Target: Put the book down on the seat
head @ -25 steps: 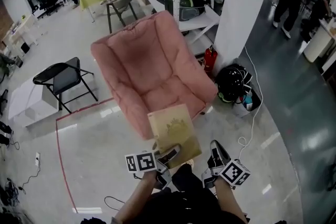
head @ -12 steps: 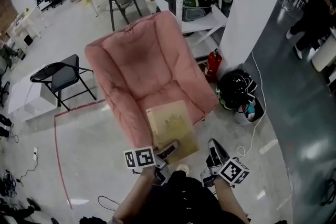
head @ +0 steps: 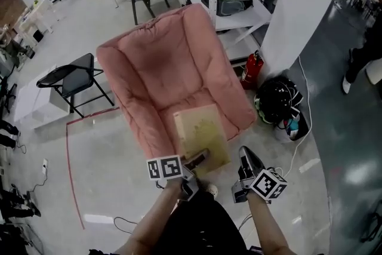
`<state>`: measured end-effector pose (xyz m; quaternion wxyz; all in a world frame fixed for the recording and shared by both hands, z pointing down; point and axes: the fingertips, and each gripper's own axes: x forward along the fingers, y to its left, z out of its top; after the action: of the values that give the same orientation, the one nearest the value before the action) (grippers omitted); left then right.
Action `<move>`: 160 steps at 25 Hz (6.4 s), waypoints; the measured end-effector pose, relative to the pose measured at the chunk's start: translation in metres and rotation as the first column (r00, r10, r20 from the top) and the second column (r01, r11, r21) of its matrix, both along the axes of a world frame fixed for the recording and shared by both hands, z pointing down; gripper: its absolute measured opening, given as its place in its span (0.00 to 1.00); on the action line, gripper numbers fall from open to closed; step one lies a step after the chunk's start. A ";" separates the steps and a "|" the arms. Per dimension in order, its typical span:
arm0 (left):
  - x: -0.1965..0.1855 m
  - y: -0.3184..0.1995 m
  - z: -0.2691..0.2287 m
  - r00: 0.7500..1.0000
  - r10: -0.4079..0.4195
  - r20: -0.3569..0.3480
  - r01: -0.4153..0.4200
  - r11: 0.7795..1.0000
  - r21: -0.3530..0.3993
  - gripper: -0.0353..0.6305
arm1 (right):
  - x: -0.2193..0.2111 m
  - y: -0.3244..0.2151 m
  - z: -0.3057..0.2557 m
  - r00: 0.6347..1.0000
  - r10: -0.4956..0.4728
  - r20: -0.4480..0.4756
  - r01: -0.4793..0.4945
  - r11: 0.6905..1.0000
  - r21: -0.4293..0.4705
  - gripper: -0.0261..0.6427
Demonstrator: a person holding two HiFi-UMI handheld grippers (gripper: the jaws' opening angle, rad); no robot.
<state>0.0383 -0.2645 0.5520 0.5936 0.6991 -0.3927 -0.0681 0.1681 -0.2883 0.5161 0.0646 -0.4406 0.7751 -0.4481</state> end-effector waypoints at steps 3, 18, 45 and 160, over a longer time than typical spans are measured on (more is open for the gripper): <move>-0.005 -0.020 0.015 1.000 0.003 -0.002 -0.003 1.000 -0.026 0.37 | -0.005 -0.019 0.014 1.000 0.007 -0.020 -0.008 1.000 -0.006 0.06; -0.014 -0.103 0.146 0.999 0.009 -0.032 -0.014 0.985 -0.171 0.38 | -0.011 -0.088 0.109 0.994 0.105 -0.022 -0.106 0.990 -0.095 0.06; -0.003 -0.160 0.334 0.995 0.091 0.051 -0.079 0.976 -0.204 0.40 | -0.029 -0.138 0.275 0.984 0.175 0.029 -0.167 0.968 -0.188 0.06; -0.016 0.000 -0.096 0.877 -0.033 0.479 -0.194 0.888 0.417 0.07 | -0.076 0.027 -0.069 0.994 -0.032 -0.109 0.050 0.985 0.167 0.06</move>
<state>0.0224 -0.2644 0.4561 0.3028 0.8291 -0.4682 0.0407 0.0917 -0.2611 0.4467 0.0517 -0.4405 0.8218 -0.3578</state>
